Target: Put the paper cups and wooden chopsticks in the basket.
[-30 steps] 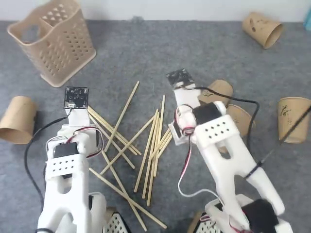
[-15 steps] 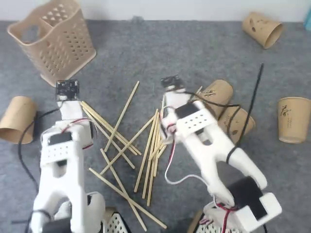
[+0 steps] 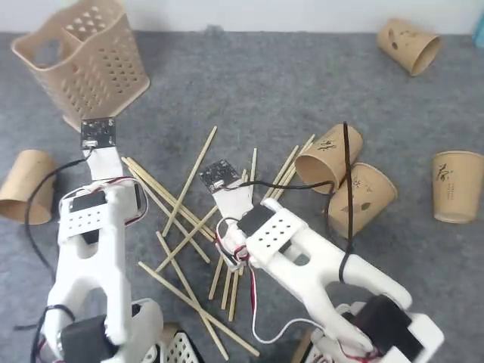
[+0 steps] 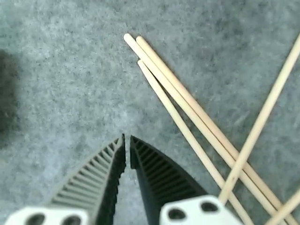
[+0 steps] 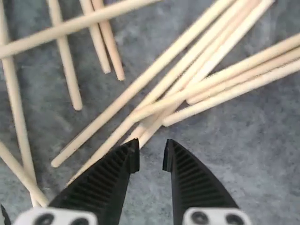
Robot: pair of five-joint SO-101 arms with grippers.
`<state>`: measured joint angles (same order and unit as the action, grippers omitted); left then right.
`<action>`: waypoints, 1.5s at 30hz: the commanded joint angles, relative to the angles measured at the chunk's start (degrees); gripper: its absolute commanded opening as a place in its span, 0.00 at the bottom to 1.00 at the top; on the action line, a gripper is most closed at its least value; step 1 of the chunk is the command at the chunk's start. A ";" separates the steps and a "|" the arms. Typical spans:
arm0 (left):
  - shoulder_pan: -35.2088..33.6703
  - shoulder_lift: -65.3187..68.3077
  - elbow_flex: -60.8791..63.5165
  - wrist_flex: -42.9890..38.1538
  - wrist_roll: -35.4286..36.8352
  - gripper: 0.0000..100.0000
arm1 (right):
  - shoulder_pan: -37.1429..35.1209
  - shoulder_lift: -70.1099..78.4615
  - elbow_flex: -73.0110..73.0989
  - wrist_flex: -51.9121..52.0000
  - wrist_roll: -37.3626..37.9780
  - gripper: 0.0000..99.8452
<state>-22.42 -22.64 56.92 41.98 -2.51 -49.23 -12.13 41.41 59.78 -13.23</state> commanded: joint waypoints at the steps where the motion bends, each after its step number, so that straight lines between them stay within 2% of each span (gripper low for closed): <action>1: -0.44 -0.62 -2.42 0.35 0.70 0.01 | -0.75 -2.95 -2.37 -1.19 -1.58 0.10; 6: -0.44 -0.53 -2.42 0.35 0.70 0.01 | 2.24 -2.59 -2.90 -5.85 -12.75 0.10; 9: -0.44 -0.44 -2.42 0.35 0.62 0.01 | 4.97 -1.54 -0.88 -11.21 -15.91 0.10; 13: -0.44 -0.44 -2.42 0.35 0.62 0.01 | 5.58 3.12 -0.09 -15.60 -16.18 0.10; 18: -0.44 -0.35 -2.42 0.26 0.53 0.01 | 5.49 9.63 -0.62 -16.22 -16.26 0.10; 29: -0.44 -0.35 -2.42 0.26 0.44 0.01 | 5.49 5.05 -1.32 -9.71 -16.26 0.10; 43: -0.44 -0.35 -2.42 -0.53 0.44 0.01 | 2.95 14.73 -4.92 -9.19 -16.00 0.09; 45: -0.44 -0.35 -2.42 -0.62 0.44 0.01 | 2.59 14.64 -5.10 -8.04 -15.91 0.06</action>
<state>-22.42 -22.64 56.92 41.98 -2.51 -45.54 1.76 37.45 49.76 -28.88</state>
